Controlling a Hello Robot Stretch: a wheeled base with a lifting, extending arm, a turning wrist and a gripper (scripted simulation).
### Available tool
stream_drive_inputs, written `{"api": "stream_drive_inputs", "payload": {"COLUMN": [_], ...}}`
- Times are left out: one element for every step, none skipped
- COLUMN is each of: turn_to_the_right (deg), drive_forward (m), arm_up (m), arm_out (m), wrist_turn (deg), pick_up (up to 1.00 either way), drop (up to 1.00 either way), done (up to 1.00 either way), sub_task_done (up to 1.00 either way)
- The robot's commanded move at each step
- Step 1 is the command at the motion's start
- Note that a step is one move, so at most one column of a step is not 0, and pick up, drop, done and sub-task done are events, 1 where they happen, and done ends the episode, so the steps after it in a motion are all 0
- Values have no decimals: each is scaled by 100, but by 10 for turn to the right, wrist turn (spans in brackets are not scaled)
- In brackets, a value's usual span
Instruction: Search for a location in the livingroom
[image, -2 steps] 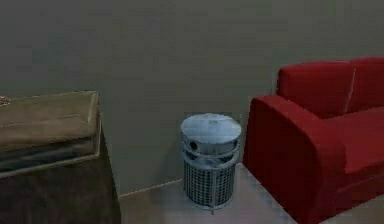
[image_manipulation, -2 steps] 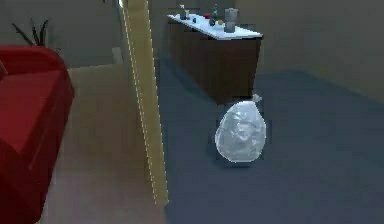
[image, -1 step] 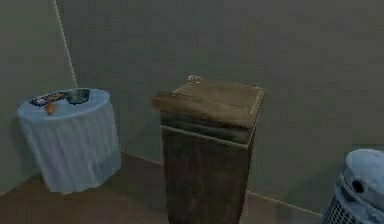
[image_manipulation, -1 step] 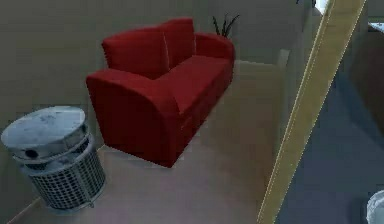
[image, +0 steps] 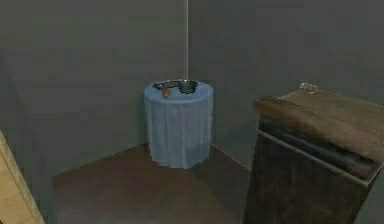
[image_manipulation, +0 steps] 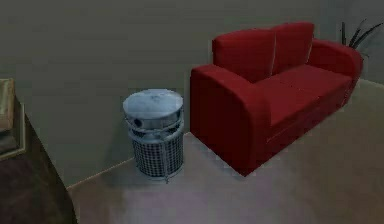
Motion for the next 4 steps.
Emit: {"api": "stream_drive_inputs", "payload": {"turn_to_the_right": [0,-450,0,450], "drive_forward": [65,0,65,0], "arm_up": [0,0,0,0], "arm_out": [0,0,0,0], "wrist_turn": [0,0,0,0], "pick_up": [0,0,0,0], "drop": [0,0,0,0], "done": [0,0,0,0], "sub_task_done": [0,0,0,0]}}
